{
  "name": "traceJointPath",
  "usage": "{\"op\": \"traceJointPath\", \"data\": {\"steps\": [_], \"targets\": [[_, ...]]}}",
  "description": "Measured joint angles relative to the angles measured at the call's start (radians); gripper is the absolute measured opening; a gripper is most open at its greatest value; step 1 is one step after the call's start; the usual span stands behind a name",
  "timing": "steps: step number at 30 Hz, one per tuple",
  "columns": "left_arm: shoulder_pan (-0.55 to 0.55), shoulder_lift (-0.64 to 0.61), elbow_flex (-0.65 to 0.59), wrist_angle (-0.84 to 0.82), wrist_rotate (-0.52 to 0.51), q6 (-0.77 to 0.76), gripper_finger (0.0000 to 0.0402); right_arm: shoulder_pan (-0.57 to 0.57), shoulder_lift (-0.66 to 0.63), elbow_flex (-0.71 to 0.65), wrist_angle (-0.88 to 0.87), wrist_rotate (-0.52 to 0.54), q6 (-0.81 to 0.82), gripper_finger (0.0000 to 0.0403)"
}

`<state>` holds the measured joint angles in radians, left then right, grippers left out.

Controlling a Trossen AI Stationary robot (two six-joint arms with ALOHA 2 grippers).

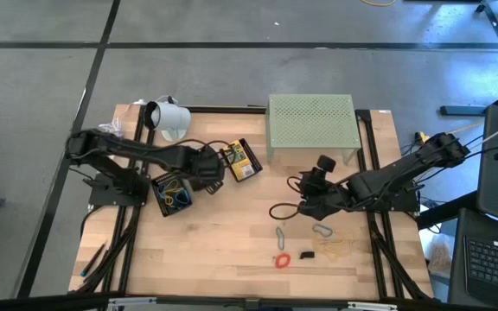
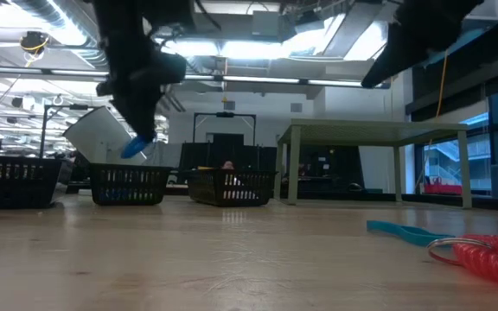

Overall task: Pick & Place Office Desk Supplies
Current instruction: Put the blue spring keychain into the middle black basket, then put the blue rubber band into the left black basket

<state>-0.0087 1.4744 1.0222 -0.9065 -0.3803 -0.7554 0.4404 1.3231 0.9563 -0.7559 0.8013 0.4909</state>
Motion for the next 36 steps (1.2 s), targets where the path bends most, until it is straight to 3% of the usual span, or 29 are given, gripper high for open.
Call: {"op": "traceJointPath", "data": {"steps": [8, 13, 23, 29, 36], "targets": [[0.047, 0.049, 0.000, 0.006, 0.050, 0.045, 0.0031, 0.001, 0.002, -0.103, 0.000, -0.063, 0.107, 0.0169], [0.052, 0.048, 0.000, 0.005, 0.053, 0.059, 0.0056, 0.002, 0.001, -0.158, 0.010, -0.129, 0.185, 0.0169], [0.052, 0.047, 0.000, 0.004, 0.062, 0.061, 0.0121, 0.002, 0.001, -0.285, 0.075, -0.415, 0.304, 0.0169], [0.051, 0.047, 0.002, 0.005, 0.080, 0.060, 0.0134, 0.026, 0.001, -0.383, 0.231, -0.660, 0.226, 0.0169], [0.051, 0.046, 0.002, 0.013, 0.117, 0.059, 0.0134, 0.094, 0.001, -0.422, 0.335, -0.737, 0.101, 0.0169]]}}
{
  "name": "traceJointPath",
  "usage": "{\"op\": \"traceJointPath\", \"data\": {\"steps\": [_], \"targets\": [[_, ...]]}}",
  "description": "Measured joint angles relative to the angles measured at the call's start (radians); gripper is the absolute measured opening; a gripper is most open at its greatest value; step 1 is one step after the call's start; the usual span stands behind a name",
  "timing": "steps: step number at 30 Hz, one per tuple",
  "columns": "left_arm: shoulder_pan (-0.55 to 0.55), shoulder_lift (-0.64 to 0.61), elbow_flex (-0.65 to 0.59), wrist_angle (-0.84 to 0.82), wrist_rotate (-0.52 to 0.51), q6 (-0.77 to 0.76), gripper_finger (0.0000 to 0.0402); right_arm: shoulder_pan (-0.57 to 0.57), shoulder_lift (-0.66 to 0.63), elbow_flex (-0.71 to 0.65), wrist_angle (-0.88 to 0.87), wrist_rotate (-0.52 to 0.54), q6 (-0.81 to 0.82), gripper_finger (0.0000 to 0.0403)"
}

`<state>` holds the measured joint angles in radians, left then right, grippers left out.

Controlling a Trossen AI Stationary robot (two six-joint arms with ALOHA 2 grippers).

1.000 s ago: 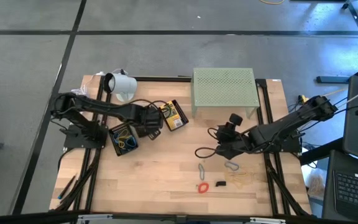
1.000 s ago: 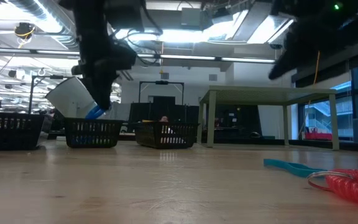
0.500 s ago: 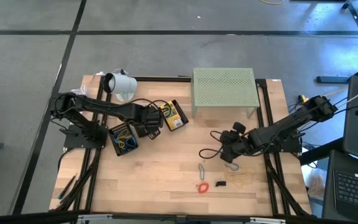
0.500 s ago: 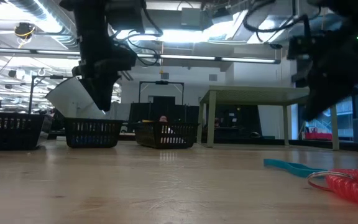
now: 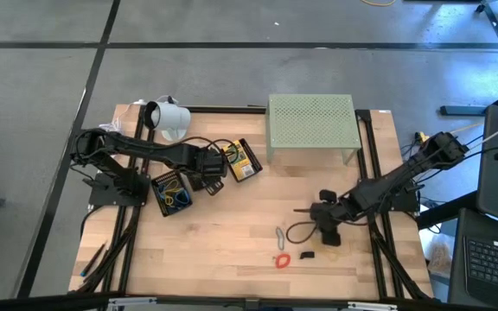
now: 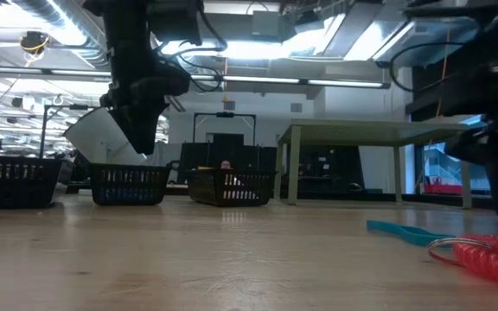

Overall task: Pick & Place Office Desk Supplies
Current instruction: Put the blue rubber band into the left black basket

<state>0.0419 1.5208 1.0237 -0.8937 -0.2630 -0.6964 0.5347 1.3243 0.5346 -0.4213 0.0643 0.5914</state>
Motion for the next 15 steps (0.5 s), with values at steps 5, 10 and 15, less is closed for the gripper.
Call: {"op": "traceJointPath", "data": {"steps": [5, 10, 15], "targets": [[-0.001, 0.000, 0.000, 0.000, 0.000, -0.012, 0.0135, 0.039, 0.000, -0.001, -0.001, 0.037, -0.065, 0.0169], [-0.001, 0.000, 0.000, 0.000, 0.000, -0.023, 0.0132, 0.054, 0.000, -0.001, 0.000, 0.118, -0.076, 0.0169], [-0.001, 0.000, 0.000, 0.000, 0.009, -0.025, 0.0132, 0.054, 0.001, -0.001, 0.002, 0.145, -0.076, 0.0169]]}}
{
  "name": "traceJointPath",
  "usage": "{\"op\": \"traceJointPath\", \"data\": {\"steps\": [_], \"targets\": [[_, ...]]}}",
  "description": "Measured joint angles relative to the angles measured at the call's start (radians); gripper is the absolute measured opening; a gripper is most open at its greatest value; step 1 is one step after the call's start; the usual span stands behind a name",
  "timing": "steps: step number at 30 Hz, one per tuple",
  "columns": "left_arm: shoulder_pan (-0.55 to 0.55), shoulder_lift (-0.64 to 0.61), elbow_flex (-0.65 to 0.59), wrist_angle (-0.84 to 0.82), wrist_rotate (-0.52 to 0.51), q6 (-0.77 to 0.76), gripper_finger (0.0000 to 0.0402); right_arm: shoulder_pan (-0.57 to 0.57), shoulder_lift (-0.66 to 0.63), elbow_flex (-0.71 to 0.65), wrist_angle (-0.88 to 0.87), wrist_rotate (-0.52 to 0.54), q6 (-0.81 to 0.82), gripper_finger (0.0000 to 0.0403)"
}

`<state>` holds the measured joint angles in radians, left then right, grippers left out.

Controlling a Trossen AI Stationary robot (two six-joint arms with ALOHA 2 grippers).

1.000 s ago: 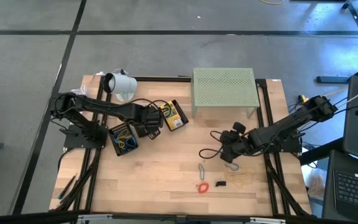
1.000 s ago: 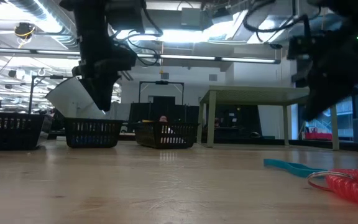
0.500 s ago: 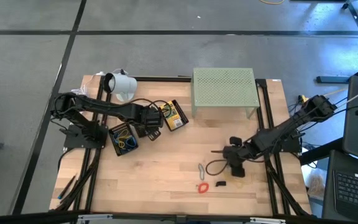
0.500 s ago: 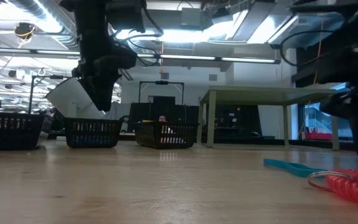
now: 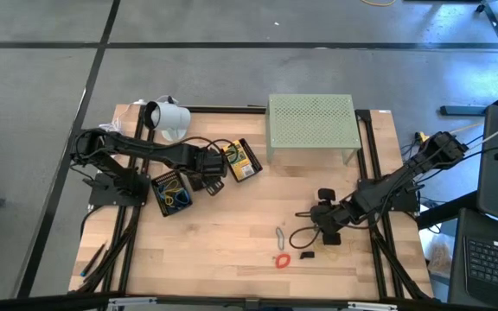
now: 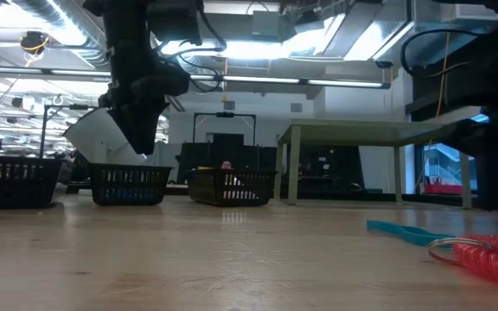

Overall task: Pick & Place Office Desk Supplies
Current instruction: Put the blue rubber band into the left black basket

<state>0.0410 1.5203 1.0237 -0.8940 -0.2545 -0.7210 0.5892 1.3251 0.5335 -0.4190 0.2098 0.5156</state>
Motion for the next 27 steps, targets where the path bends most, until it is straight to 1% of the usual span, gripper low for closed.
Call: {"op": "traceJointPath", "data": {"steps": [4, 7, 12, 15, 18, 21, 26, 27], "targets": [[0.000, 0.000, 0.000, 0.000, 0.035, -0.018, 0.0132, 0.002, 0.029, 0.000, 0.006, -0.025, 0.000, 0.0169], [-0.003, 0.000, 0.000, 0.000, 0.041, -0.025, 0.0132, 0.011, 0.066, 0.001, 0.028, -0.049, 0.000, 0.0169], [-0.008, 0.000, 0.000, 0.001, 0.041, -0.026, 0.0132, 0.029, 0.108, 0.005, 0.038, -0.001, 0.000, 0.0168], [-0.007, 0.000, 0.000, 0.002, 0.040, -0.041, 0.0132, 0.035, 0.111, 0.005, 0.048, 0.007, 0.000, 0.0156], [-0.008, 0.000, 0.000, 0.002, 0.040, -0.079, 0.0132, 0.044, 0.112, 0.004, 0.053, 0.008, 0.000, 0.0129], [-0.007, -0.010, 0.000, 0.000, 0.040, -0.080, 0.0132, 0.051, 0.112, 0.004, 0.058, 0.008, 0.000, 0.0091], [-0.008, -0.070, 0.000, 0.000, 0.040, -0.082, 0.0132, 0.056, 0.114, 0.003, 0.066, 0.007, 0.000, 0.0018], [-0.008, -0.085, 0.000, 0.000, 0.039, -0.088, 0.0132, 0.056, 0.114, 0.003, 0.067, 0.006, -0.001, 0.0010]]}}
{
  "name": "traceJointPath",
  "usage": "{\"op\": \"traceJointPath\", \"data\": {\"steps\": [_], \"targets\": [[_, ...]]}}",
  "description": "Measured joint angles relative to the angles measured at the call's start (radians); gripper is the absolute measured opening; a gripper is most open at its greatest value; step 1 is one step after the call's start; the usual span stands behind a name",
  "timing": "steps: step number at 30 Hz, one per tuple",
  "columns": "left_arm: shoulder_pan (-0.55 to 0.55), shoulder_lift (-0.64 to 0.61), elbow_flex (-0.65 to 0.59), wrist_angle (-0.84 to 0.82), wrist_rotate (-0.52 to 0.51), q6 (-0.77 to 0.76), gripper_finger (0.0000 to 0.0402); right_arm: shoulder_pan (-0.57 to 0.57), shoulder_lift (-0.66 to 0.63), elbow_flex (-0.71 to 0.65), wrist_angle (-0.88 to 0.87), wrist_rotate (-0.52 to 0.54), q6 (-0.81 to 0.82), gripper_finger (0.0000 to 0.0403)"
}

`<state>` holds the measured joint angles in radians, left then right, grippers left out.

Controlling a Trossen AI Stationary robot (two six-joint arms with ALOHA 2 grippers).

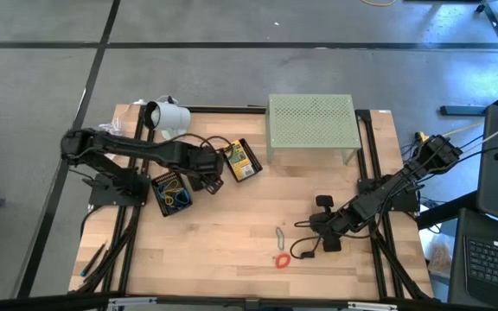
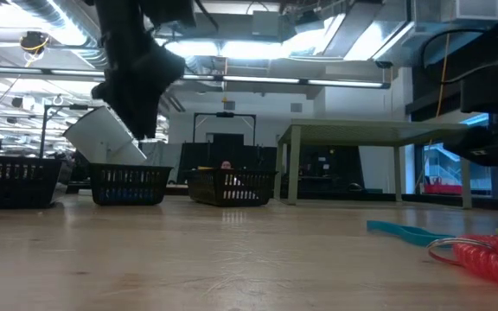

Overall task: Pick & Place Office Desk Supplies
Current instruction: Put the blue rubber band into the left black basket

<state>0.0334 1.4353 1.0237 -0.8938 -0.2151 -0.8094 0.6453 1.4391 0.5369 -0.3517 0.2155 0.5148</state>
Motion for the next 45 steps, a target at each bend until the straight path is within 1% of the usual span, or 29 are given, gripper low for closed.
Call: {"op": "traceJointPath", "data": {"steps": [2, 5, 8, 10, 12, 15, 19, 22, 24, 26, 28, 30, 32, 34, 37, 41, 45], "targets": [[0.000, -0.032, 0.000, 0.001, -0.011, -0.021, 0.0132, 0.000, 0.000, 0.000, 0.002, -0.001, 0.000, 0.0009], [-0.007, -0.082, 0.000, 0.015, -0.056, -0.045, 0.0132, -0.001, 0.003, 0.012, -0.013, 0.002, -0.003, 0.0012], [-0.034, -0.118, 0.000, 0.082, -0.112, -0.030, 0.0132, -0.007, 0.007, 0.045, -0.052, 0.005, -0.033, 0.0006], [-0.061, -0.135, 0.000, 0.170, -0.154, 0.012, 0.0132, -0.015, 0.008, 0.074, -0.096, 0.058, -0.059, 0.0004], [-0.091, -0.139, 0.000, 0.278, -0.188, 0.078, 0.0132, -0.024, 0.006, 0.115, -0.102, 0.119, -0.095, 0.0005], [-0.136, -0.139, 0.000, 0.453, -0.202, 0.193, 0.0132, -0.044, 0.006, 0.166, -0.116, 0.207, -0.179, 0.0005], [-0.198, -0.129, 0.000, 0.633, -0.204, 0.307, 0.0132, -0.088, 0.005, 0.243, -0.101, 0.362, -0.290, 0.0005], [-0.243, -0.127, 0.000, 0.705, -0.204, 0.365, 0.0132, -0.123, 0.005, 0.305, -0.087, 0.473, -0.366, 0.0005], [-0.270, -0.127, 0.000, 0.712, -0.205, 0.376, 0.0132, -0.150, 0.004, 0.347, -0.062, 0.532, -0.421, 0.0005], [-0.297, -0.127, 0.000, 0.710, -0.219, 0.378, 0.0132, -0.177, 0.004, 0.388, -0.026, 0.569, -0.482, 0.0005], [-0.327, -0.126, 0.000, 0.711, -0.247, 0.379, 0.0132, -0.203, 0.003, 0.430, 0.022, 0.579, -0.536, 0.0006], [-0.350, -0.114, 0.000, 0.713, -0.284, 0.380, 0.0132, -0.228, 0.002, 0.463, 0.075, 0.573, -0.588, 0.0006], [-0.375, -0.098, 0.000, 0.708, -0.335, 0.402, 0.0132, -0.252, 0.002, 0.482, 0.136, 0.538, -0.641, 0.0006], [-0.396, -0.075, 0.000, 0.720, -0.393, 0.434, 0.0132, -0.274, 0.002, 0.487, 0.208, 0.476, -0.690, 0.0006], [-0.422, -0.034, 0.000, 0.738, -0.464, 0.497, 0.0135, -0.305, 0.002, 0.488, 0.284, 0.348, -0.742, 0.0006], [-0.435, 0.005, 0.000, 0.825, -0.482, 0.586, 0.0149, -0.337, 0.002, 0.488, 0.338, 0.197, -0.767, 0.0006], [-0.430, 0.043, 0.000, 0.892, -0.495, 0.655, 0.0166, -0.353, 0.002, 0.488, 0.386, 0.128, -0.807, 0.0006]]}}
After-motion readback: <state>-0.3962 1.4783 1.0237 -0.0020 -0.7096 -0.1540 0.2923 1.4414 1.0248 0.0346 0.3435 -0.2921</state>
